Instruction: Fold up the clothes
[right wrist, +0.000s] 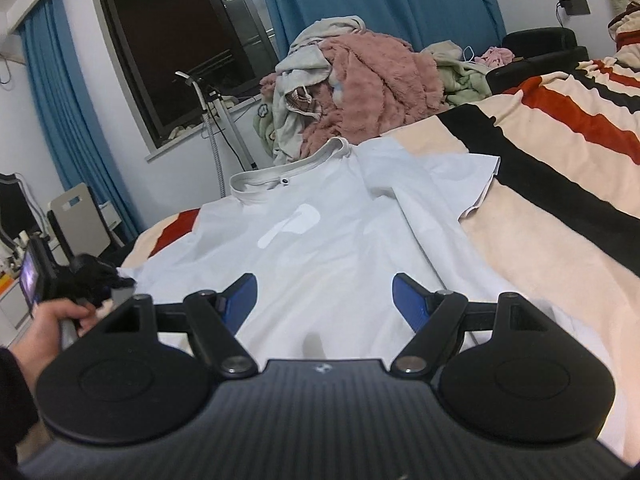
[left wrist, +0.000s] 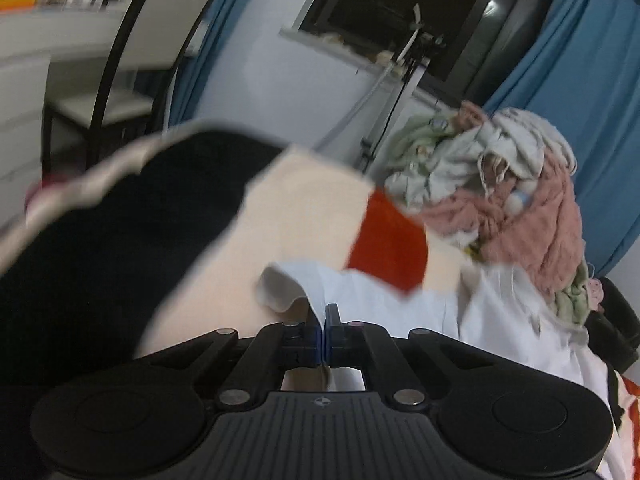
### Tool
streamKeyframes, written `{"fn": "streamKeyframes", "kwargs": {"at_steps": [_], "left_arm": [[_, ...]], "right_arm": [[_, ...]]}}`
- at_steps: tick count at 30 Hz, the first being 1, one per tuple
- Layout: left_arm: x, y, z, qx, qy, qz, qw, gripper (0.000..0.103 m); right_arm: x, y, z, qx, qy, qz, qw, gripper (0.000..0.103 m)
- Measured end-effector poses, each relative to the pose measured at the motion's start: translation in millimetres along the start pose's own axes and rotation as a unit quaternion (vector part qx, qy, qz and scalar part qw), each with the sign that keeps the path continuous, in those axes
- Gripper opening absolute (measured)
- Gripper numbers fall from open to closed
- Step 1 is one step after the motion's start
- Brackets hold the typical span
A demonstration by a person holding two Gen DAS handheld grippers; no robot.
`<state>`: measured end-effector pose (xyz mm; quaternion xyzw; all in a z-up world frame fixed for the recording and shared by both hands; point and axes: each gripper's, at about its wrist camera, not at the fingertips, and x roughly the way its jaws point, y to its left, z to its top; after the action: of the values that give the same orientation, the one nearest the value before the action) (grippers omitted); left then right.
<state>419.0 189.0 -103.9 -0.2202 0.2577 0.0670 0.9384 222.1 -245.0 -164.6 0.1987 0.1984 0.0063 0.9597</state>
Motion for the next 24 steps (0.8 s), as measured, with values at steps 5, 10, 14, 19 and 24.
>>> {"fn": "streamKeyframes", "kwargs": {"at_steps": [5, 10, 14, 19, 24], "left_arm": [[28, -10, 83, 0.072, -0.017, 0.075, 0.9944, 0.002], [76, -14, 114, 0.118, 0.001, 0.151, 0.9816, 0.002], [101, -8, 100, 0.125, 0.004, 0.151, 0.9806, 0.003], [90, -1, 84, 0.098, 0.007, 0.132, 0.9864, 0.038], [41, -31, 69, 0.133, 0.005, 0.093, 0.9867, 0.057]], "right_arm": [[10, 7, 0, -0.026, -0.015, -0.010, 1.000, 0.076], [20, 16, -3, -0.048, -0.018, -0.013, 0.999, 0.076], [28, 20, -4, -0.063, -0.019, -0.021, 0.998, 0.076], [34, 20, -2, -0.078, -0.025, -0.024, 0.996, 0.076], [30, 22, 3, -0.081, -0.030, -0.013, 0.996, 0.076]]}}
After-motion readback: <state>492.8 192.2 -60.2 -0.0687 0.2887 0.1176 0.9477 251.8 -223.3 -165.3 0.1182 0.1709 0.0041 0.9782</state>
